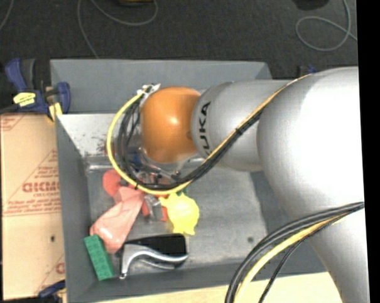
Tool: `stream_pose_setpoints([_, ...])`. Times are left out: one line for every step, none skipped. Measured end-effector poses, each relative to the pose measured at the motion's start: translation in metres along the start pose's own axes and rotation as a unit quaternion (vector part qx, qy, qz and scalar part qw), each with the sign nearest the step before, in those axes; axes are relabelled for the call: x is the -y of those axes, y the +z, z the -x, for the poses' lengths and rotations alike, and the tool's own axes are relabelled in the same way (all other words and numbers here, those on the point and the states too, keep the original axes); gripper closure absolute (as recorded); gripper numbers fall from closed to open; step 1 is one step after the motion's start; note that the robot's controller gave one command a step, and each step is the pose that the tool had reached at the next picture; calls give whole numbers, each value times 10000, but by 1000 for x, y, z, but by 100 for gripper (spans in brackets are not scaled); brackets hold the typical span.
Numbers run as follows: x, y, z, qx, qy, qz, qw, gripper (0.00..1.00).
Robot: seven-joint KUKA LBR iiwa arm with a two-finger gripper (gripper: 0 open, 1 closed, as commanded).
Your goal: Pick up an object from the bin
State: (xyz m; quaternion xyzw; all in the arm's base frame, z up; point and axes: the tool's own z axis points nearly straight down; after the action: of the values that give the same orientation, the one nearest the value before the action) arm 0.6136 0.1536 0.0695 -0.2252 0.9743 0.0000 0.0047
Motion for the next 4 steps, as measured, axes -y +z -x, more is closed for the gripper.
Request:
stream_pose_setpoints([-5, -3, -2, 67, -905, -49, 9959, 100])
stream_pose_setpoints([-5, -3, -2, 67, -899, -48, 9959, 100])
stream_pose_setpoints([-2, -8, 2, 64, -1008, -47, 9949, 100])
stream_pose_setpoints([-1, -9, 2, 88, -1029, -52, 9946, 100])
